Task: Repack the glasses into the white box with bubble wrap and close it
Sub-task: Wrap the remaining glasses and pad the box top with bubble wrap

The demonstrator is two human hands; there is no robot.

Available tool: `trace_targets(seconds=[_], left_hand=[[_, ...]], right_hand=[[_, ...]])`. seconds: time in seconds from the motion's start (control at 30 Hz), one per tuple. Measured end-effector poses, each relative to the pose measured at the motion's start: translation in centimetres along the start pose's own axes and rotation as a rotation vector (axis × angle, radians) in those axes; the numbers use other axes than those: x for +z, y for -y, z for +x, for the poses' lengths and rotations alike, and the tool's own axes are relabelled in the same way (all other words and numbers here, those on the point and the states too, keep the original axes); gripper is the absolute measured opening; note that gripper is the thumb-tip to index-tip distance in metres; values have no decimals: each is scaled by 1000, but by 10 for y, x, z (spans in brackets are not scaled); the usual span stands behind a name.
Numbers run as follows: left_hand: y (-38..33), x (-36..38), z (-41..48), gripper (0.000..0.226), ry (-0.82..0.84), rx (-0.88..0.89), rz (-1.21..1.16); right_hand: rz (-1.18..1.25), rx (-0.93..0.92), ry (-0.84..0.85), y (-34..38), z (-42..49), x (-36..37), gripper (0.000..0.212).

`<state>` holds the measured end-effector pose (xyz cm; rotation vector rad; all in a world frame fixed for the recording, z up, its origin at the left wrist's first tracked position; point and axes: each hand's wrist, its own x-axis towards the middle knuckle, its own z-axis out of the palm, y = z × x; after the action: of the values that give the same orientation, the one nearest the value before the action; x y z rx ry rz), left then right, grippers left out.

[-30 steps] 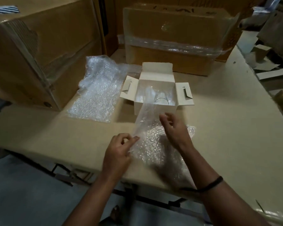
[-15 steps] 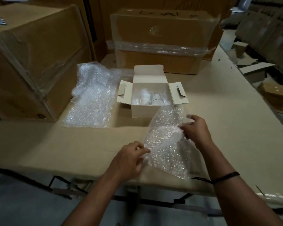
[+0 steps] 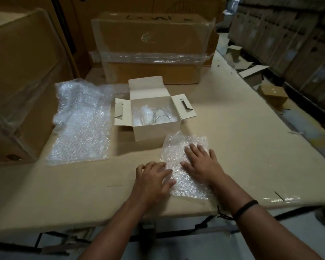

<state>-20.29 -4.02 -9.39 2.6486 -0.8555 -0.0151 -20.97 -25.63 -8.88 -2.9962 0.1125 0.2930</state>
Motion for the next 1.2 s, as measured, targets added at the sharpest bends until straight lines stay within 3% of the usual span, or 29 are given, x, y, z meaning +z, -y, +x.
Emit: trace_targets(seconds=[0.1,0.17,0.27,0.33,0.37,0.43,0.5,0.67,0.83,0.93,1.1,1.2], left_hand=[[4,-3,0,61,-221,-171,-26],[6,-9,0,63,-120,-285,34],[1,-11,0,36,-58,-310,-17],[1,-16,2,12,-168,-285,-138],[5,-20,3,11,-228,-267,-217],[18,-29,6,22,-330,-226,-369],[32,-42,8,30,-400,-213,-438],[68,-65,16,44,-294,-229,-492],[85,-81,23,53,-230,-185,-470],[92,-85,22,56,-206,-185,-467],[98,-87,21,57,-217,-181,-523],[101,-83,21,54,-222,-203,-553]], right_hand=[[34,36,-61,-2,1,1,70],[23,28,-6,-3,2,2,71],[46,36,-33,0,4,-3,67],[114,34,-176,6,7,-14,58],[154,19,-279,10,9,-21,55],[243,-2,-459,17,14,-34,57],[414,32,-505,21,20,-47,62],[1041,-19,-234,27,35,-71,74],[866,-31,-26,51,52,-80,69],[881,63,-45,59,64,-76,65],[785,81,6,63,70,-74,80],[900,-1,59,63,67,-70,90]])
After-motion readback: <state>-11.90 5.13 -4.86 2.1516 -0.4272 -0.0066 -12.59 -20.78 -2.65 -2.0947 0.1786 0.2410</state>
